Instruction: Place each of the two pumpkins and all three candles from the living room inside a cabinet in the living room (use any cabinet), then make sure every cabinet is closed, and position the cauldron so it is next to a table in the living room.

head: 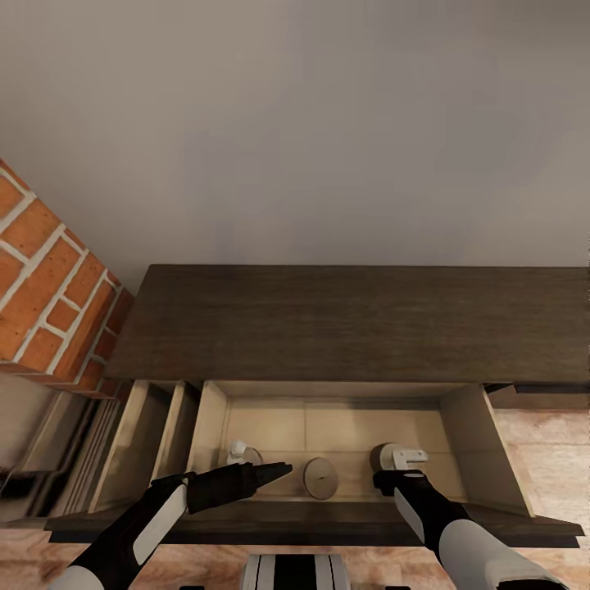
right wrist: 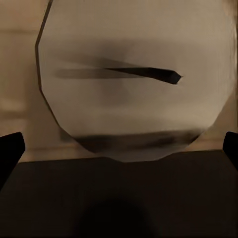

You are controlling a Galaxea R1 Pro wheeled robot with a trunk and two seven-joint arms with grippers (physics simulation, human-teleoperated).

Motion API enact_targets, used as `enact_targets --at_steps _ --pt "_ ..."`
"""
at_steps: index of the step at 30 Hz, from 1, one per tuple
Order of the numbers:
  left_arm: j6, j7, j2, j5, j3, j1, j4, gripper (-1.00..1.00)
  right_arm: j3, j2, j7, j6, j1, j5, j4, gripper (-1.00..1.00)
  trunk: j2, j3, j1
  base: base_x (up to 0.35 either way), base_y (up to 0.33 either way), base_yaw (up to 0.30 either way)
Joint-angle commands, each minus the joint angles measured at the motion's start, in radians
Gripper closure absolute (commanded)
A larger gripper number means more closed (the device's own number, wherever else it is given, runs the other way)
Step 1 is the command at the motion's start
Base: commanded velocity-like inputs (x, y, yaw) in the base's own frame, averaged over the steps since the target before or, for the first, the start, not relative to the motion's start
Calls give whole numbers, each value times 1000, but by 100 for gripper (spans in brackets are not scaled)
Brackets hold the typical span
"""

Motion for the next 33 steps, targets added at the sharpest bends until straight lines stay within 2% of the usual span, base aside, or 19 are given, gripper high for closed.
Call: enact_targets --at_steps 1,19,25,33 --pt "0 0 0 0 0 0 0 -100 0 0 0 0 0 0 0 -100 7 3 -4 0 0 0" --pt "0 0 0 0 0 0 0 -100 0 1 1 1 0 1 0 -100 133 60 -73 0 0 0" --pt "0 0 0 0 0 0 0 -100 -1 -5 4 -1 0 1 -4 -100 175 78 -96 0 0 0" --pt "0 3 0 -3 1 0 1 -100 -2 -9 7 6 0 -1 -70 -100 231 103 -127 0 0 0"
